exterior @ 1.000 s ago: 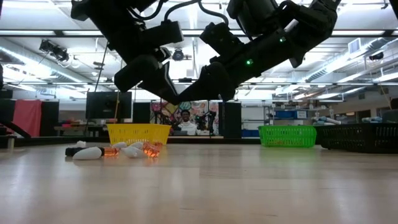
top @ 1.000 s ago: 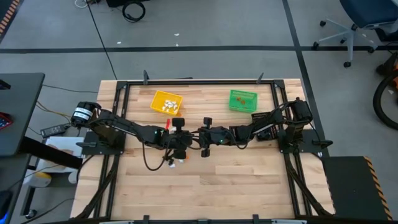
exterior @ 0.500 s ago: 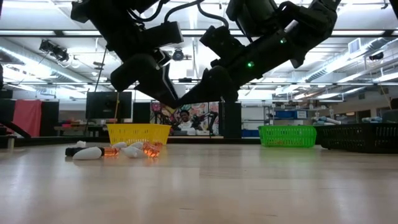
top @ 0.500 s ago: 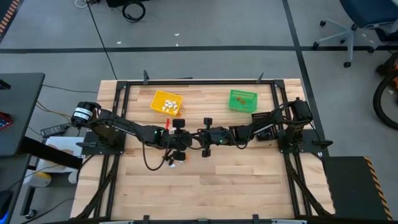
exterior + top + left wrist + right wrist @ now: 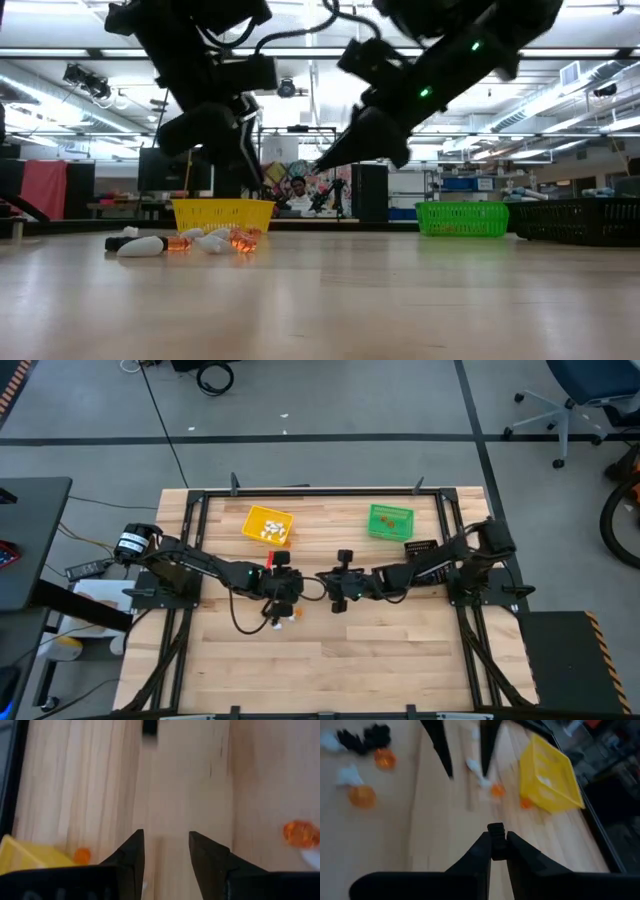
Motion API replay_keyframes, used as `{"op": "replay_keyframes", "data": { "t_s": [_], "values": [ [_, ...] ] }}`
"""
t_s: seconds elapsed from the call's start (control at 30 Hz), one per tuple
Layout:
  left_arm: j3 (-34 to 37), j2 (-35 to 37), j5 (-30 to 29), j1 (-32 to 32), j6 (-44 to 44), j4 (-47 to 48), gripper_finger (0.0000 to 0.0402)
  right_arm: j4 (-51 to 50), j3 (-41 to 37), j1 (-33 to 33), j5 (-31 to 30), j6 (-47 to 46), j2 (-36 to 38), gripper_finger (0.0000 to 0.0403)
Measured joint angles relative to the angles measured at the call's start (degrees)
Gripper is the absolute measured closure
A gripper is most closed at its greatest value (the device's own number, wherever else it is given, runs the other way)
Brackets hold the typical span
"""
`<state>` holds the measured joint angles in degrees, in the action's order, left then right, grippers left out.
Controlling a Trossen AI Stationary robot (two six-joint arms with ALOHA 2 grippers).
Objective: Sort Halloween decoration
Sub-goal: Put the black skeleton toy into the black bin
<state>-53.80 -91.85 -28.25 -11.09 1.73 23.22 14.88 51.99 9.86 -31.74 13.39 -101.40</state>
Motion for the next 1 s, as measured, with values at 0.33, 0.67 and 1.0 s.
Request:
{"op": "replay_keyframes", "data": {
  "t_s": [0.33,0.67,1.0],
  "values": [
    [0.02,0.0,0.02,0.0,2.97,5.31,0.0274,-50.66,4.39,0.13,-4.62,-36.54,15.06,0.0352],
    [0.02,0.0,1.0,0.0,3.22,4.99,0.0274,-93.24,6.63,-6.72,8.6,-69.16,21.11,0.0351],
    [0.02,0.0,1.09,-0.01,3.49,4.39,0.0274,-87.81,-3.15,-17.1,20.04,-56.38,21.07,0.035]
  ]
}}
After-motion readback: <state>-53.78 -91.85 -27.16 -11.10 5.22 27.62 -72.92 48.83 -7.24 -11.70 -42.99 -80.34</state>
